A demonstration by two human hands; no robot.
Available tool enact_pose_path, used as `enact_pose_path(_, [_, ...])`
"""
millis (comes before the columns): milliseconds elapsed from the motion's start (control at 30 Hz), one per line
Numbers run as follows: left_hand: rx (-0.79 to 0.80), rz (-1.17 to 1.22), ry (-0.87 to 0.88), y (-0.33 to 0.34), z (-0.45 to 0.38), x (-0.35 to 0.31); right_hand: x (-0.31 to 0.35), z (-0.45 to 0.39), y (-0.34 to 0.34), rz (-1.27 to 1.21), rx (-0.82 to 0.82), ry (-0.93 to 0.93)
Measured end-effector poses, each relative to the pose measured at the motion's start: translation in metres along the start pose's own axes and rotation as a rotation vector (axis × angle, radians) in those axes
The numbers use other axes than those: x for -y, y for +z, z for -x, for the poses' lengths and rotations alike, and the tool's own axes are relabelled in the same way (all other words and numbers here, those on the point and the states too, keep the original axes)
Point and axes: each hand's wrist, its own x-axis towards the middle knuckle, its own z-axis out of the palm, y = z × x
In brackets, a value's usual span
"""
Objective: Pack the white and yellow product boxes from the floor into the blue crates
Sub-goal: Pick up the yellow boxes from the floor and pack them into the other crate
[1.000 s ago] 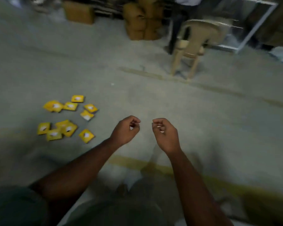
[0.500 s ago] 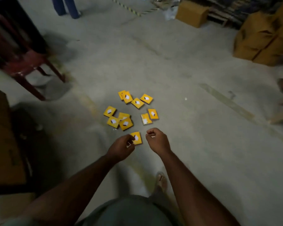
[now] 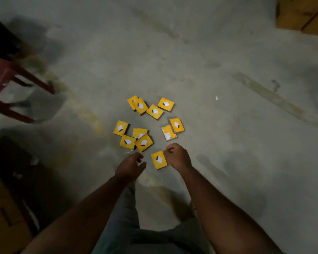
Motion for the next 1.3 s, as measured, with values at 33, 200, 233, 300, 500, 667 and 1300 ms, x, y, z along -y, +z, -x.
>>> enact_pose_path(33, [0.026,0.009,-0.008,-0.001,-0.021,0.011,0.004,-0.016,0.008,-0.008,-0.026,0.034])
enact_pose_path(200, [0.117,0.02,-0.14,0.017,-0.145,0.078,-0.007,-0.107,0.09,0.016,-0.032,0.211])
enact_pose_path(233, [0.14,0.019,-0.17,0.025,-0.165,0.089,-0.018,-0.121,0.108,0.013,-0.021,0.258])
enact_pose_path(300, [0.177,0.03,-0.204,0.049,-0.203,0.113,-0.044,-0.148,0.143,-0.015,-0.034,0.334])
enact_pose_path(500, [0.152,0.067,-0.355,0.18,-0.294,0.204,-0.144,-0.258,0.28,-0.12,-0.062,0.52])
enact_pose_path(667, [0.009,0.154,-0.328,0.28,-0.377,0.268,-0.241,-0.342,0.359,0.052,-0.127,0.529])
enact_pose_path(1300, [0.028,-0.191,-0.248,0.322,-0.474,0.329,-0.361,-0.354,0.407,-0.236,-0.245,0.875])
